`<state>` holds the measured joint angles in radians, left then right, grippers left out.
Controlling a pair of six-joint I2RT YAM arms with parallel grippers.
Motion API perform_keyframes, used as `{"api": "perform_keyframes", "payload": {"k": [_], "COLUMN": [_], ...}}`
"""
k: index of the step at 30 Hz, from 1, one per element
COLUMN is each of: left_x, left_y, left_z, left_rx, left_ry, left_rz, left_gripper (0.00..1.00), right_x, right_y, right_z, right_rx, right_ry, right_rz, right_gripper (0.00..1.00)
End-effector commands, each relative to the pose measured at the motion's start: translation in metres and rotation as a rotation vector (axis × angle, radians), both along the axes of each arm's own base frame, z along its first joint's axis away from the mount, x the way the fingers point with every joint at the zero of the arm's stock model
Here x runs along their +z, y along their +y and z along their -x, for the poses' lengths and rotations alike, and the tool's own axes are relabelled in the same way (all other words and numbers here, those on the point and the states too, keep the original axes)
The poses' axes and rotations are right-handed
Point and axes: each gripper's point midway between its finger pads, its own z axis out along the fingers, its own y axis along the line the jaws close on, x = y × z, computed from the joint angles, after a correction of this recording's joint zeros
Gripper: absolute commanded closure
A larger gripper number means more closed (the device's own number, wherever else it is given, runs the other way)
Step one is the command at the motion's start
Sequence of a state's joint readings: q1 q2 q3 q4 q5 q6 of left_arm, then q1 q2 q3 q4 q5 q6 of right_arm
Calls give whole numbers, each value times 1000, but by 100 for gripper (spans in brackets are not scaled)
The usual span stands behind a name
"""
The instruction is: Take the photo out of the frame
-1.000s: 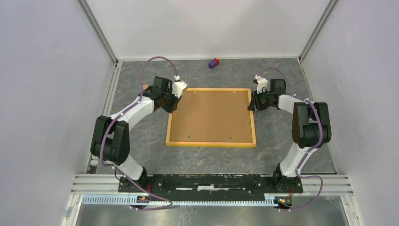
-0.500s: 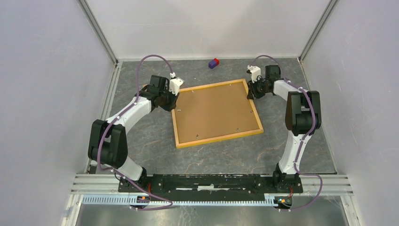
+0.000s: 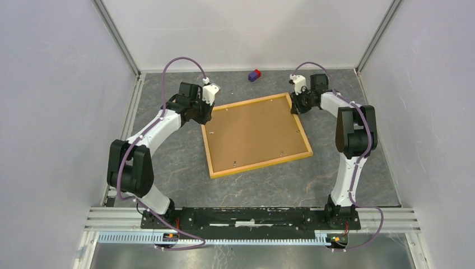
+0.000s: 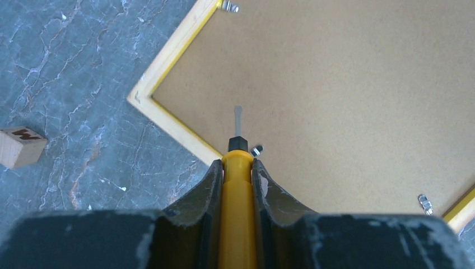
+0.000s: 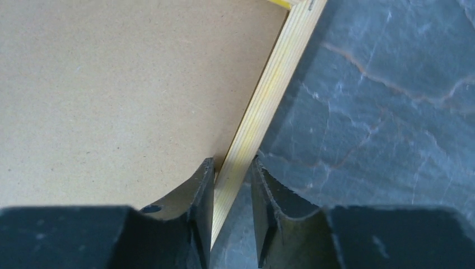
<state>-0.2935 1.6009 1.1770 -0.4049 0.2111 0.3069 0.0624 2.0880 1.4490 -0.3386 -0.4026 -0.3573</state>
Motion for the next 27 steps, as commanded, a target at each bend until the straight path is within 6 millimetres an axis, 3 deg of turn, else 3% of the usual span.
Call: {"api": "perform_keyframes", "payload": {"k": [1, 6, 8, 19, 23, 25, 27], "left_x": [24, 19, 18, 15, 10, 10, 14], "left_y": [-5, -7, -7, 1, 2, 2, 0], "left_z": [-9, 5, 10, 32, 34, 34, 34], "left_rx": [13, -30, -31, -23, -19, -14, -9], "left_ry": [-57, -33, -26, -6, 7, 10, 7], "left_rz": [30, 16, 21, 15, 11, 14, 28], "left_gripper": [98, 98, 98, 98, 98, 98, 98], "right_x": [-75, -68, -63, -37, 15, 56, 102], "right_y": [6, 23, 28, 11, 34, 49, 56], "right_z": [50, 65, 58, -48, -93, -107, -107], "right_rx": [72, 254, 314, 658, 593, 498, 350], "right_ry": [218, 176, 140, -116, -307, -404, -490], "right_rz": [89, 161, 227, 581, 550, 470, 364], "right_gripper": [73, 83, 85, 94, 90, 71, 49]}}
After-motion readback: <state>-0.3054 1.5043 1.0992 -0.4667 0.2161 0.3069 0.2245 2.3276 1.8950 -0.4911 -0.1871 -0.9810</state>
